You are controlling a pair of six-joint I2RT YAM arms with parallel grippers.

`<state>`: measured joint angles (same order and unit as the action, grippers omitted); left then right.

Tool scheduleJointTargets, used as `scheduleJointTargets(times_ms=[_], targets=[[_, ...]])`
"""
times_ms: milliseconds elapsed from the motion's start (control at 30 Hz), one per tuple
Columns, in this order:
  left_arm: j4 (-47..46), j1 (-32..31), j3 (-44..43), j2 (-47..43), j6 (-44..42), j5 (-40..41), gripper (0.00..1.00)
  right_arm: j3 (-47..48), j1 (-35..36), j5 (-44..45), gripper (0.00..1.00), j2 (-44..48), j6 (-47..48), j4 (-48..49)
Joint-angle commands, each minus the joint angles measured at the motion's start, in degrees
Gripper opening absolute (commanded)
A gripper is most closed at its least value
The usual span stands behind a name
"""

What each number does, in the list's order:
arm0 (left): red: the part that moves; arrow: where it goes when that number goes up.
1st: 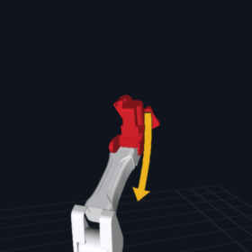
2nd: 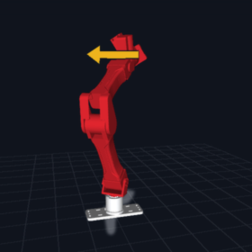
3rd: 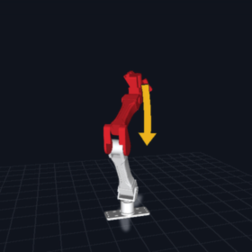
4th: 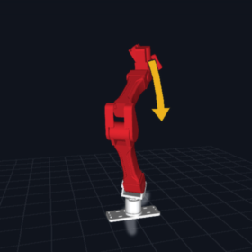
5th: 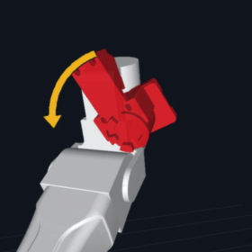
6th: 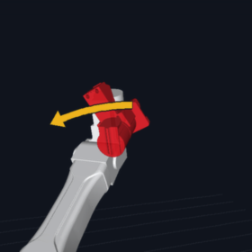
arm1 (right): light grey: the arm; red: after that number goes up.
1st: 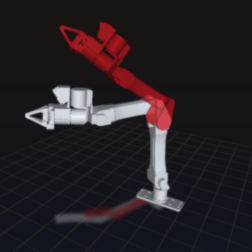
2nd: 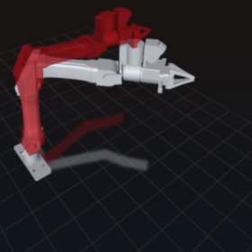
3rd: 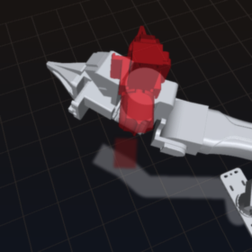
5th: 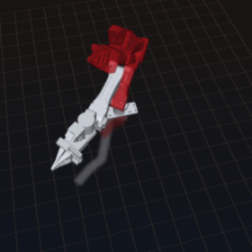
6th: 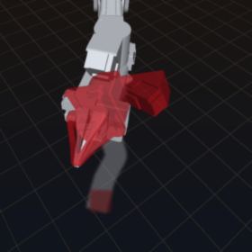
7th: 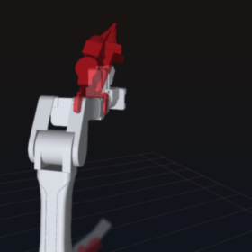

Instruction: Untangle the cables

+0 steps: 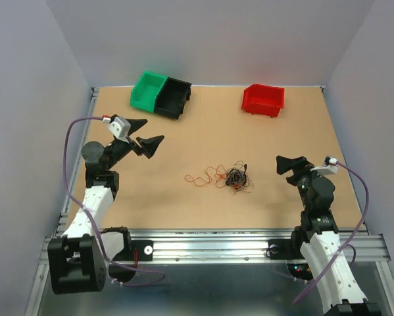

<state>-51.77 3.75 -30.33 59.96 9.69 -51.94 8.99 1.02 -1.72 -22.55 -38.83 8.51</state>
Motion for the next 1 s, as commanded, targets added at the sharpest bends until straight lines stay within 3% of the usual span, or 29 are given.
scheduleJointTargets(times_ms=[0,67,233,367,533,967], targets=[[3.9,-8.5,0.7,-7.1,-11.6,5.8,0.99,1.7,0.2,0.6,1.0,0.6,-0.1,0.0],[7.7,-13.0,0.7,-8.4,-16.6,12.1,0.99,1.8,0.2,-0.5,1.0,0.5,0.4,-0.1],[16.9,-23.4,-1.7,-6.5,-27.6,17.6,0.99,2.7,0.2,-4.3,1.0,-2.1,2.8,-0.2],[23.9,-30.7,-4.8,-0.9,-34.4,24.9,0.98,3.5,0.2,-6.6,1.0,-4.4,3.8,-0.2],[32.0,-40.5,-7.8,8.1,-41.0,34.9,0.9,3.6,0.2,-8.6,1.0,-4.5,4.7,-0.2],[40.4,-45.6,-14.8,21.9,-42.7,43.6,0.85,3.0,0.2,-10.2,1.0,-2.9,5.3,-0.1]])
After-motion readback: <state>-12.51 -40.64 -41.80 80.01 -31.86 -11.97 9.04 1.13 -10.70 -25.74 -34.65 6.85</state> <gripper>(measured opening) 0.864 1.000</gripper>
